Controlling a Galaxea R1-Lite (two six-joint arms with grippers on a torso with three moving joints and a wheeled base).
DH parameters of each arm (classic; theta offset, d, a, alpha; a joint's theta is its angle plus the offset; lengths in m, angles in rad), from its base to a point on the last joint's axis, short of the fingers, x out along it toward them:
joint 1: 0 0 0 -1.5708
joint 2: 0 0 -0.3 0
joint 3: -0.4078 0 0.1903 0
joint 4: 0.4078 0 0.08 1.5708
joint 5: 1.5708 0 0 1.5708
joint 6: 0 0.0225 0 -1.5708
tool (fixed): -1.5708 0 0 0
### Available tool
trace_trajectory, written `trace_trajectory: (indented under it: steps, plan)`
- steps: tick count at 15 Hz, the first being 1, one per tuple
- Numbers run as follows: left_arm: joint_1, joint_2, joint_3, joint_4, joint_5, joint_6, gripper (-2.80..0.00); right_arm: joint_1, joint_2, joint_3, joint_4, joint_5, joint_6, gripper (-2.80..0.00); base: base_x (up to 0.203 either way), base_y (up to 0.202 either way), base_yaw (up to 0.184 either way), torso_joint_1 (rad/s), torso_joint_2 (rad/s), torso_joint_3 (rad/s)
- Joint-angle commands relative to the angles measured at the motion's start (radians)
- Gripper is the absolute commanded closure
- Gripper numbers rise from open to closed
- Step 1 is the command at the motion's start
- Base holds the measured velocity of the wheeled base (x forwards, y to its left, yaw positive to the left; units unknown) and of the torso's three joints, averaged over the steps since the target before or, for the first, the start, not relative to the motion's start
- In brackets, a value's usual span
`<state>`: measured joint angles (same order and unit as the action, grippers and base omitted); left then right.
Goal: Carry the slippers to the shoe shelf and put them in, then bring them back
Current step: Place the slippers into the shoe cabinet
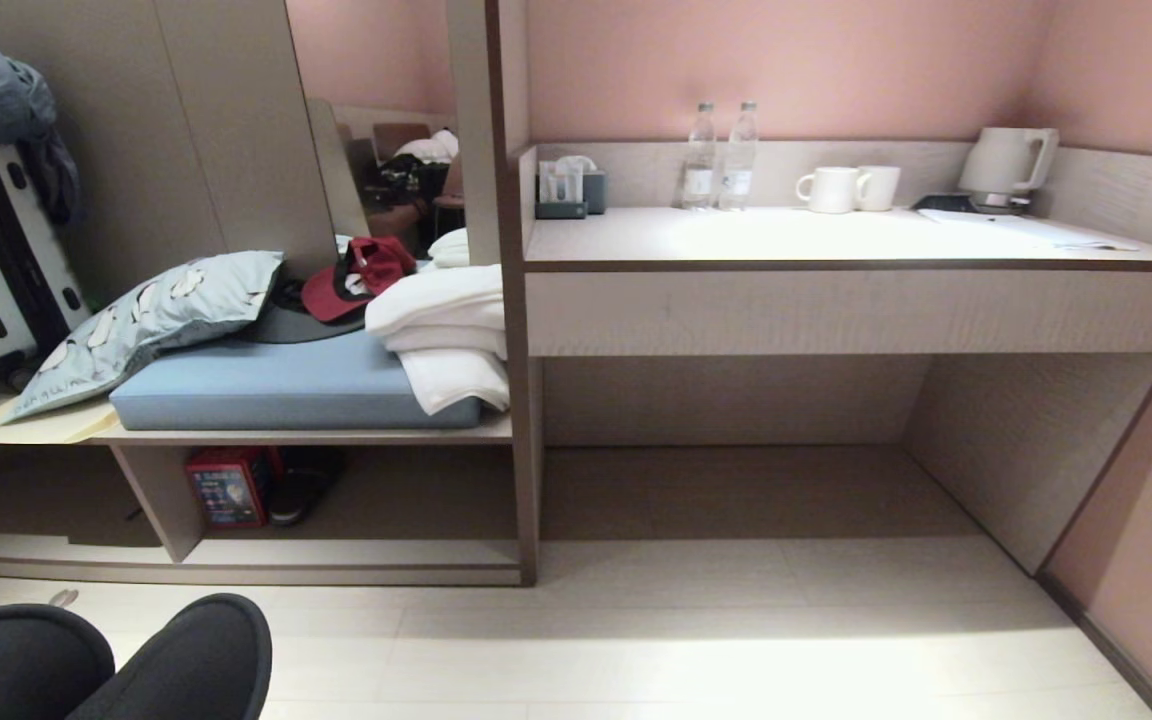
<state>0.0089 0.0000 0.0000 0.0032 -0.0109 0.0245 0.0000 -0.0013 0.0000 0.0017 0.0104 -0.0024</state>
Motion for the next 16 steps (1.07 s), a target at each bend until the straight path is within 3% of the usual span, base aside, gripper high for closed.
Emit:
trace_trajectory:
  steps: [1,5,16]
  plan:
    - [0.000,0.000,0.000,0.000,-0.001,0.000,0.00,0.000,0.000,0.000,0.000,0.000,-0.001,0.00,0.000,0.000,0.000,0.000,0.00,0.000]
    - [0.000,0.000,0.000,0.000,0.000,-0.001,0.00,0.001,0.000,0.000,0.000,0.001,-0.001,0.00,0.000,0.000,0.000,0.001,0.00,-0.022]
    - [0.000,0.000,0.000,0.000,0.000,0.000,0.00,0.000,0.000,0.000,0.000,0.000,-0.001,0.00,0.000,0.000,0.000,0.002,0.00,-0.186]
